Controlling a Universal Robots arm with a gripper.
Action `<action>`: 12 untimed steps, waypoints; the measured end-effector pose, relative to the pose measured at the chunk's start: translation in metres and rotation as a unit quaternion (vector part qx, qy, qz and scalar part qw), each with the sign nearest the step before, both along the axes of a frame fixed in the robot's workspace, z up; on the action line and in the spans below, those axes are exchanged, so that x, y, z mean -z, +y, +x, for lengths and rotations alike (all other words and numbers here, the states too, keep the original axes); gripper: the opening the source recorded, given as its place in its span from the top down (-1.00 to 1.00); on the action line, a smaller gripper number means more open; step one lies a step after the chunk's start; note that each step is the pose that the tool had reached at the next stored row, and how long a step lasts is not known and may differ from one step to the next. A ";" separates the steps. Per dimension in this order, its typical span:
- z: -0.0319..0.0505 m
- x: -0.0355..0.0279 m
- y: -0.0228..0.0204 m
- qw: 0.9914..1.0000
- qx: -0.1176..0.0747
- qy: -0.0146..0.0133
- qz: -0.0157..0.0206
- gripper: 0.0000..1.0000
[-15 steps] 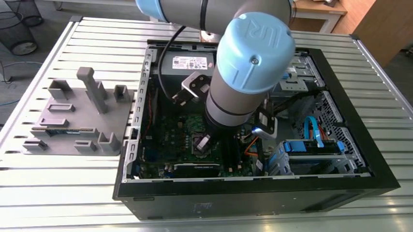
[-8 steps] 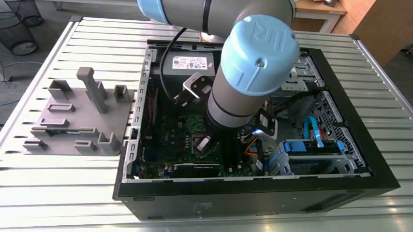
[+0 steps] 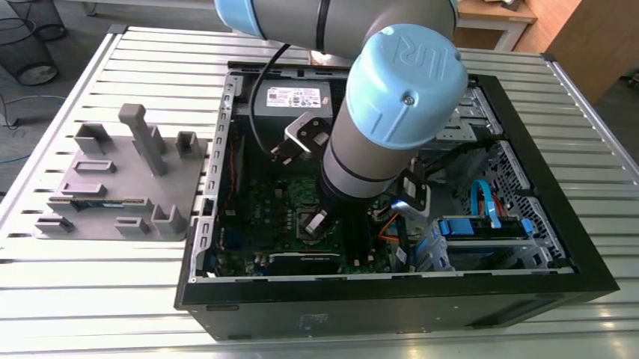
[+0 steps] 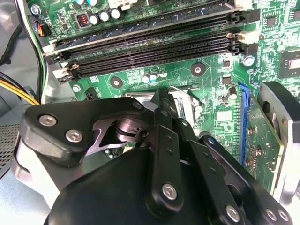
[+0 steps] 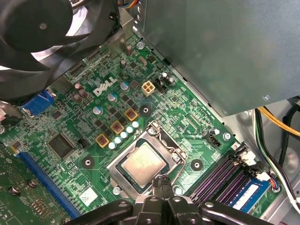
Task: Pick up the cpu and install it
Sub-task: 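Install the first cpu locking lever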
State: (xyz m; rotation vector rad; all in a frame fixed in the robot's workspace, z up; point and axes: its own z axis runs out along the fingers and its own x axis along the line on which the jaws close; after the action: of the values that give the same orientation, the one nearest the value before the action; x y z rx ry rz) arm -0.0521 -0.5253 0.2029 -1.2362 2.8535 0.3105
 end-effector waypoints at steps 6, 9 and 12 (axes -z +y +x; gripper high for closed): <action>0.0000 0.0001 0.0000 1.000 0.000 0.000 0.000 0.79; 0.0000 0.0003 -0.0003 1.000 0.000 0.000 0.000 0.79; 0.0001 0.0005 -0.0004 1.000 -0.001 0.000 0.000 0.79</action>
State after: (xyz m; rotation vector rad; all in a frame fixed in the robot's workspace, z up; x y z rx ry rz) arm -0.0520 -0.5257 0.2024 -1.2390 2.8524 0.3111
